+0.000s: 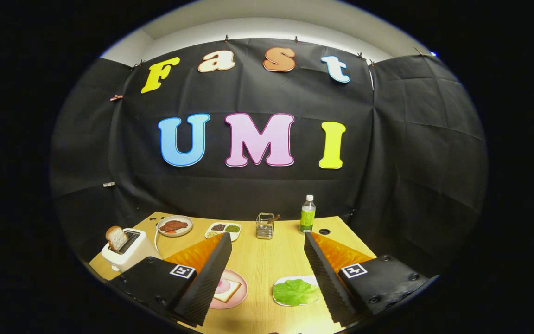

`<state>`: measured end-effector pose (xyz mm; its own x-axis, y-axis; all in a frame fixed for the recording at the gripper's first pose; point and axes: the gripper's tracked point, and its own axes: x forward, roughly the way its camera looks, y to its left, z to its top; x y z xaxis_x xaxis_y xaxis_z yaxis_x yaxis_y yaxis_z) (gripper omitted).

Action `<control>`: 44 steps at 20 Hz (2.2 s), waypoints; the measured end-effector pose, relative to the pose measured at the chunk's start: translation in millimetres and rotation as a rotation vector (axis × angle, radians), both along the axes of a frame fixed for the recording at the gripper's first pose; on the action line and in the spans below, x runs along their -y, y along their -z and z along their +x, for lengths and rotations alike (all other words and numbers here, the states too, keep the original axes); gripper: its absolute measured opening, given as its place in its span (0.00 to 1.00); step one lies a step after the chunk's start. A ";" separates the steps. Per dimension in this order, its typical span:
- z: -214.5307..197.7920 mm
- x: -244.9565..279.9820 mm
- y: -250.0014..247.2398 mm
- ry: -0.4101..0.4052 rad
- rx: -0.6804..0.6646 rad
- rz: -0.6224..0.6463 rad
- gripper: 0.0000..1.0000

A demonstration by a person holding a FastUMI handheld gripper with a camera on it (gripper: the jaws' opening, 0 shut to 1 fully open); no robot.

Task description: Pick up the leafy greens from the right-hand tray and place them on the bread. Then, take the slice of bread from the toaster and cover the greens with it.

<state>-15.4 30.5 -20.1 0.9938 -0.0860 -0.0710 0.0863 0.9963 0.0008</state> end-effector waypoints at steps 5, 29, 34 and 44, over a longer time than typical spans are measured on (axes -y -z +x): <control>1.6 0.6 14.0 0.001 -0.036 -0.002 0.98; 76.9 81.4 262.8 -0.205 -0.635 -0.054 0.98; 89.7 92.3 301.1 -0.219 -0.717 -0.098 0.98; 85.0 99.4 327.1 -0.235 -0.821 -0.066 0.97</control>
<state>69.6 -68.9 -347.2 0.6220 0.0865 -0.7782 -0.1743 0.9842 -0.0299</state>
